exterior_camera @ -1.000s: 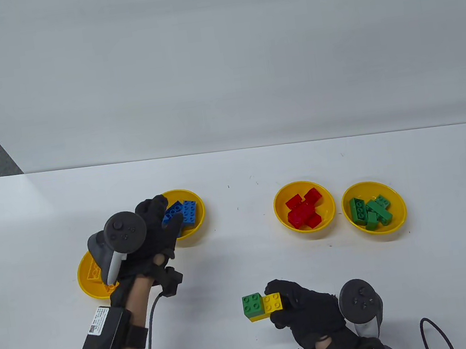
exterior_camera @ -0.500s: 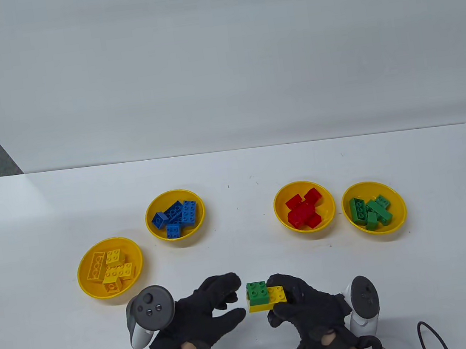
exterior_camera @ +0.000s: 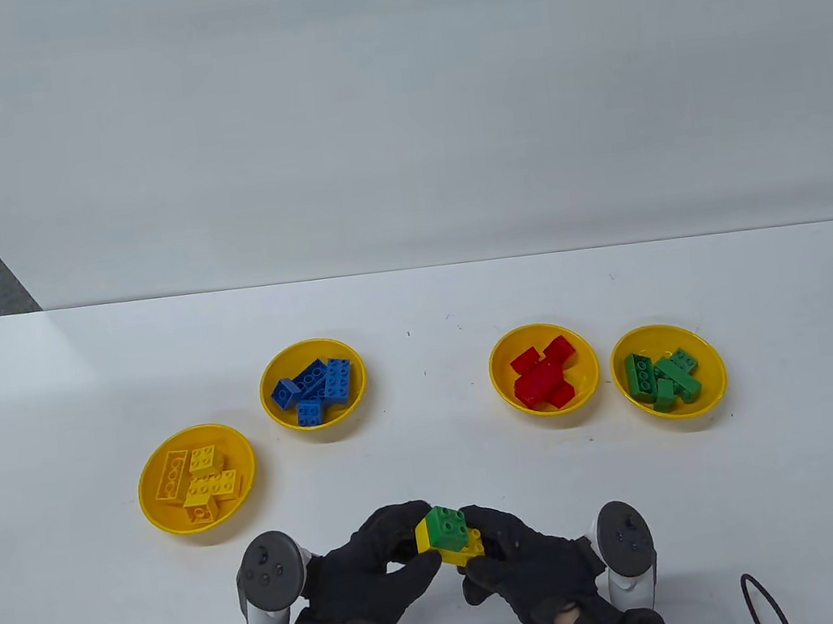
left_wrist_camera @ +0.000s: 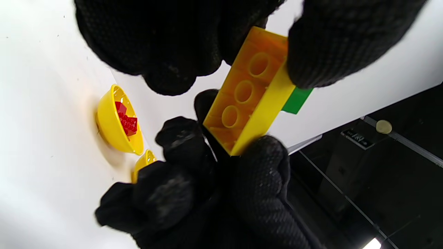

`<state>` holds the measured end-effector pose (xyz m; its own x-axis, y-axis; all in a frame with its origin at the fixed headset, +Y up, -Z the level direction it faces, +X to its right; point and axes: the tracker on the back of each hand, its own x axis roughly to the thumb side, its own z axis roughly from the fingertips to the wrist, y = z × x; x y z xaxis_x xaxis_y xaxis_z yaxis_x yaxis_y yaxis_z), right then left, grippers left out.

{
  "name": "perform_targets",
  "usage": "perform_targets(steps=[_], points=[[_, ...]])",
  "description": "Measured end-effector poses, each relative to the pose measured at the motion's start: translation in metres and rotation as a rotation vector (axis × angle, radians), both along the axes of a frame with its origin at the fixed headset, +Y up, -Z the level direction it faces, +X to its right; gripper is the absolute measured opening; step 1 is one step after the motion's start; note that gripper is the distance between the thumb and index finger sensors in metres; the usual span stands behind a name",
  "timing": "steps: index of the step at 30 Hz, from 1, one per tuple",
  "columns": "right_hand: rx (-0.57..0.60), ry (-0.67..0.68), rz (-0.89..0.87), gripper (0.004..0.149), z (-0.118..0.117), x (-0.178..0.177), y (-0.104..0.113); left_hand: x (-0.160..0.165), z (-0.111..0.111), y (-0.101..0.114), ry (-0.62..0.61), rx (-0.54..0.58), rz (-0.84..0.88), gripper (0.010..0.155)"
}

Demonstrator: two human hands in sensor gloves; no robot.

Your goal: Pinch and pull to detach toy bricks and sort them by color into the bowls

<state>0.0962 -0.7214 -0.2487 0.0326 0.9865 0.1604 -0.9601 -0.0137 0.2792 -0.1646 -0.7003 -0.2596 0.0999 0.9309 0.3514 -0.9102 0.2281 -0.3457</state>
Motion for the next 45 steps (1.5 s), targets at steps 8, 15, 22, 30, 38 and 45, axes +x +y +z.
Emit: perform_targets(steps=[8,15,22,30,38,45], points=[[0.336,-0.115,0.159,0.063,0.004,0.016,0.036,-0.002,0.001,0.005,0.004,0.027,-0.047,0.066],[0.518,0.018,0.359,0.063,0.014,-0.003,0.041,0.010,0.005,0.001,-0.044,0.023,-0.117,0.066],[0.519,-0.065,0.355,0.057,0.010,-0.007,0.034,0.016,0.004,-0.004,-0.047,0.005,-0.139,0.066],[0.340,-0.127,0.210,0.054,-0.001,0.002,0.029,0.014,-0.008,-0.007,-0.145,-0.046,-0.065,0.065],[0.239,-0.150,0.101,0.055,-0.007,0.013,0.024,-0.011,-0.012,0.006,-0.031,0.021,-0.128,0.066],[0.271,-0.216,0.087,0.055,-0.006,0.039,0.036,-0.082,-0.005,0.078,0.316,0.279,-0.306,0.067]])
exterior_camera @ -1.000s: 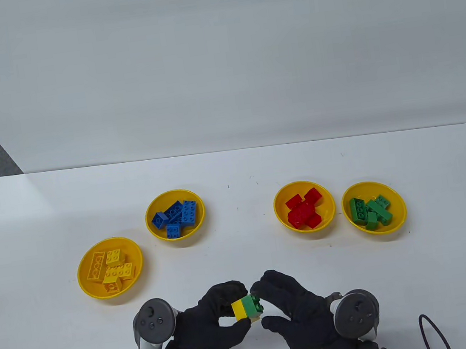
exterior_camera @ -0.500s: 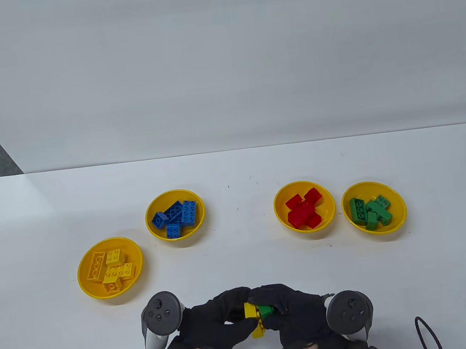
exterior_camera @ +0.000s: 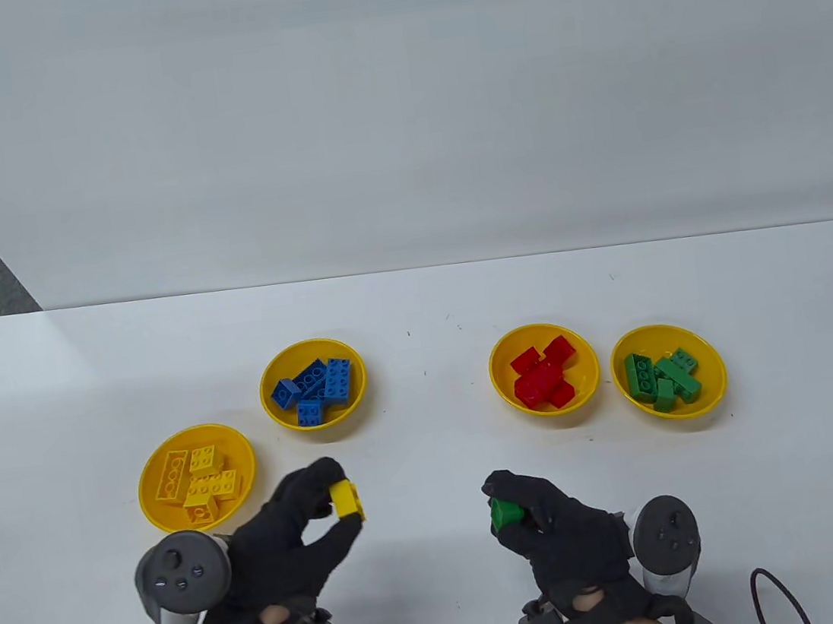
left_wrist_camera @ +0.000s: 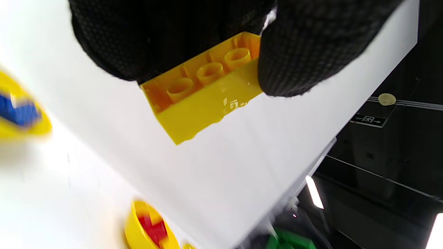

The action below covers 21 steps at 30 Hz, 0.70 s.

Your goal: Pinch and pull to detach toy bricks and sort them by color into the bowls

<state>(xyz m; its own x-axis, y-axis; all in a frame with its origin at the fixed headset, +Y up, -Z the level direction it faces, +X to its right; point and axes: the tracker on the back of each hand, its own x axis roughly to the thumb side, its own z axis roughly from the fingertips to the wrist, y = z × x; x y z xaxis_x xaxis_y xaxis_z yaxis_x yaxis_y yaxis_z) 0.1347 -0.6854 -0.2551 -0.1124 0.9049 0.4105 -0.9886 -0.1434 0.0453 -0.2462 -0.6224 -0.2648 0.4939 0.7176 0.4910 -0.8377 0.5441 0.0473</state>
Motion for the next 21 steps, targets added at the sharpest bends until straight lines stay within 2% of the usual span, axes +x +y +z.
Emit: perform_targets(steps=[3,4,8,12,15,18,21], points=[[0.002,-0.006,0.000,0.055,-0.001,0.006,0.002,-0.021,-0.012,0.022,0.112,-0.012,-0.107,0.068],[-0.003,-0.008,-0.008,0.055,-0.002,0.008,0.003,-0.031,-0.023,0.031,0.189,-0.034,-0.189,0.067],[-0.012,-0.009,-0.010,0.055,-0.002,0.010,0.003,-0.051,-0.057,0.040,0.382,-0.157,-0.408,0.068],[-0.004,-0.015,-0.001,0.055,-0.002,0.012,0.004,-0.063,-0.089,0.019,0.508,-0.323,-0.663,0.068],[-0.005,-0.017,-0.001,0.055,-0.003,0.014,0.004,-0.070,-0.105,-0.010,0.548,-0.412,-0.840,0.068],[-0.011,-0.016,0.003,0.055,-0.003,0.014,0.004,-0.072,-0.111,-0.033,0.499,-0.443,-0.883,0.068],[-0.016,-0.016,0.008,0.055,-0.003,0.014,0.004,-0.070,-0.113,-0.045,0.473,-0.446,-0.910,0.068]])
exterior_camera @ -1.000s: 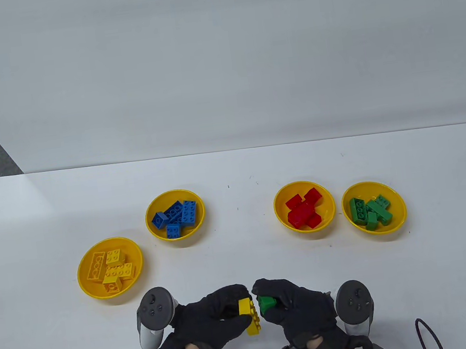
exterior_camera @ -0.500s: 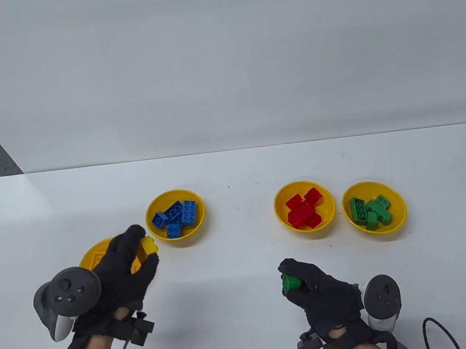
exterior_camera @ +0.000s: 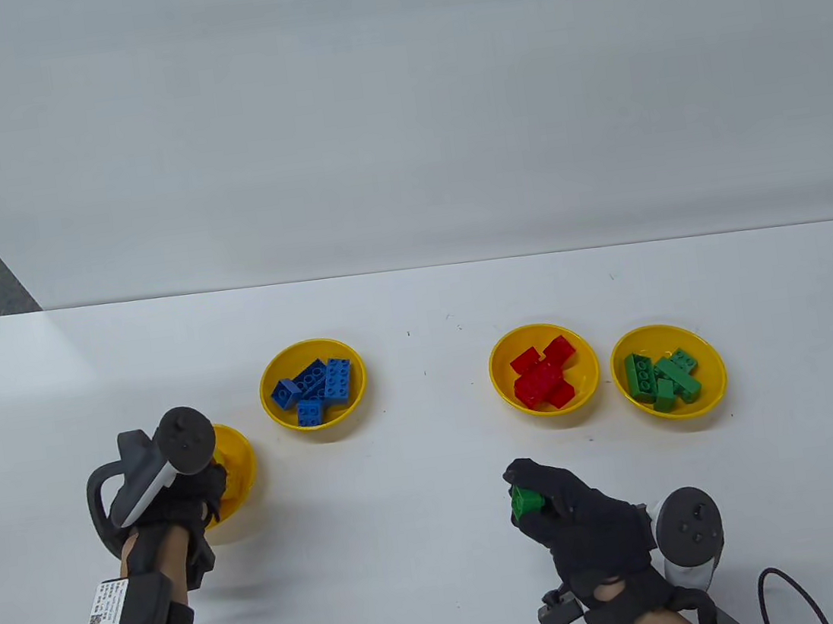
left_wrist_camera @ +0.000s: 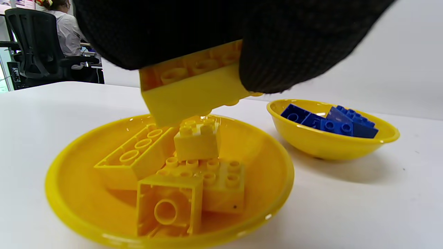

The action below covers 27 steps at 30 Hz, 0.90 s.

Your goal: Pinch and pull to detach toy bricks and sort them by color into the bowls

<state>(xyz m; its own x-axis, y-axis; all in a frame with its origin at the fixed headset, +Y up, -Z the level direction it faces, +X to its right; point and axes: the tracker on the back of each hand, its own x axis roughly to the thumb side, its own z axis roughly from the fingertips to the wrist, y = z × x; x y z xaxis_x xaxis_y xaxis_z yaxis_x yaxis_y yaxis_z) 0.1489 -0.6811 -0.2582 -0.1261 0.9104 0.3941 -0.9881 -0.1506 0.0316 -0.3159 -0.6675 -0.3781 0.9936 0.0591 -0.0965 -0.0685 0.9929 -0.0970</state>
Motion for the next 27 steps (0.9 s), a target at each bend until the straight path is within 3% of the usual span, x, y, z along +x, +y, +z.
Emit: perform_targets(steps=[5,12,17,21,25,27], points=[[-0.003,-0.002,0.001,0.055,0.000,0.000,0.000,0.000,0.001,0.006,0.007,-0.045,-0.060,0.073],[0.000,0.004,0.012,0.055,0.000,-0.002,-0.001,0.020,0.028,0.045,-0.079,0.190,0.057,0.070],[-0.004,0.003,0.015,0.055,0.000,-0.003,-0.001,0.053,0.053,0.056,-0.208,0.291,0.047,0.072],[-0.008,-0.003,0.017,0.054,-0.001,-0.003,-0.002,0.074,0.077,0.037,-0.307,0.472,0.153,0.067],[-0.013,-0.015,-0.007,0.054,-0.001,0.004,0.002,0.093,0.085,-0.004,-0.344,0.448,0.195,0.066],[0.018,-0.041,-0.018,0.054,-0.002,0.015,0.012,0.102,0.088,-0.012,-0.377,0.354,0.050,0.066]])
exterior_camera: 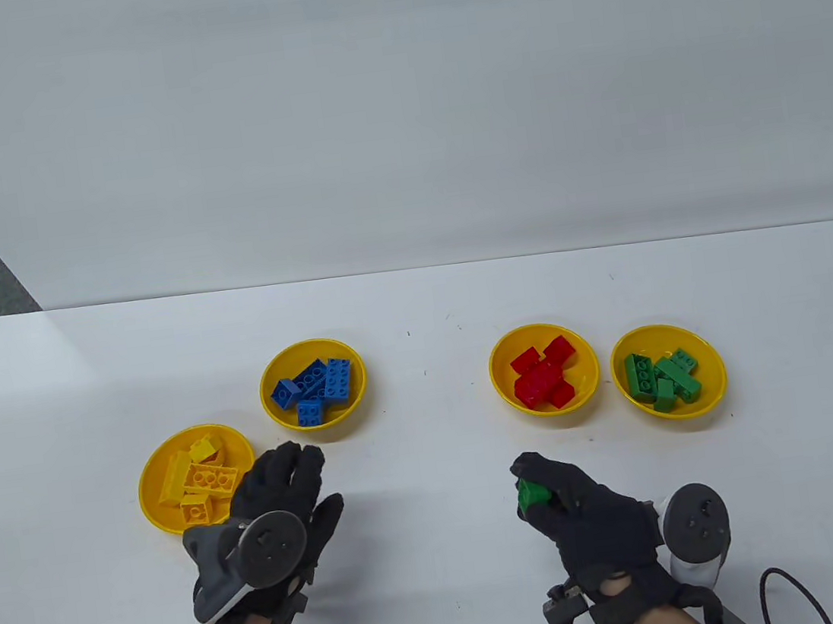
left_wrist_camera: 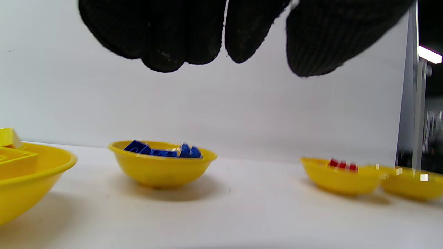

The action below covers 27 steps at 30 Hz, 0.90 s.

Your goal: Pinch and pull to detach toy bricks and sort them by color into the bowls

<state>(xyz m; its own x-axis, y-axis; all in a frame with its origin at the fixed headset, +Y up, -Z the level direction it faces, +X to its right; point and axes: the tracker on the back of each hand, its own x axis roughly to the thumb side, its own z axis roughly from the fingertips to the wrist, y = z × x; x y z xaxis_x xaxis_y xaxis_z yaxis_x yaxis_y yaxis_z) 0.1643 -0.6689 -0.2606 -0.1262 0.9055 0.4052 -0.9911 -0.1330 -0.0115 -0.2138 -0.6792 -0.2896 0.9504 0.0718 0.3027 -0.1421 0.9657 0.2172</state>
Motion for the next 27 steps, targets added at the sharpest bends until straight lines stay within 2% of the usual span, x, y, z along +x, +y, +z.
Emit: perform_targets(steps=[2,4,7,8,11,13,16,19,24,27], points=[[0.067,-0.065,0.009,0.054,-0.001,0.019,0.017,0.006,0.008,-0.003,-0.018,0.057,-0.014,0.066],[0.081,-0.139,0.036,0.054,-0.010,0.043,0.035,0.011,0.014,-0.007,-0.052,0.032,0.010,0.066],[-0.051,-0.170,0.104,0.054,-0.035,0.076,0.056,0.020,0.018,-0.007,-0.073,0.038,-0.058,0.066],[-0.055,-0.225,0.139,0.054,-0.044,0.084,0.060,0.022,0.018,-0.006,-0.075,0.045,-0.080,0.066],[-0.116,-0.341,0.362,0.054,-0.071,0.104,0.066,0.022,0.019,-0.006,-0.083,0.042,-0.093,0.065],[-0.198,-0.399,0.627,0.054,-0.102,0.117,0.060,0.019,0.018,-0.007,-0.077,0.032,-0.083,0.064],[-0.291,-0.472,0.755,0.054,-0.134,0.125,0.041,0.016,0.017,-0.007,-0.065,0.022,-0.086,0.064],[-0.381,-0.539,0.979,0.054,-0.169,0.124,0.020,0.015,0.016,-0.008,-0.059,0.008,-0.092,0.064],[-0.373,-0.542,1.387,0.056,-0.211,0.111,-0.001,0.017,0.014,-0.010,-0.055,-0.008,-0.116,0.063],[-0.413,-0.571,1.470,0.063,-0.221,0.113,-0.005,0.018,0.013,-0.012,-0.055,-0.022,-0.134,0.063]])
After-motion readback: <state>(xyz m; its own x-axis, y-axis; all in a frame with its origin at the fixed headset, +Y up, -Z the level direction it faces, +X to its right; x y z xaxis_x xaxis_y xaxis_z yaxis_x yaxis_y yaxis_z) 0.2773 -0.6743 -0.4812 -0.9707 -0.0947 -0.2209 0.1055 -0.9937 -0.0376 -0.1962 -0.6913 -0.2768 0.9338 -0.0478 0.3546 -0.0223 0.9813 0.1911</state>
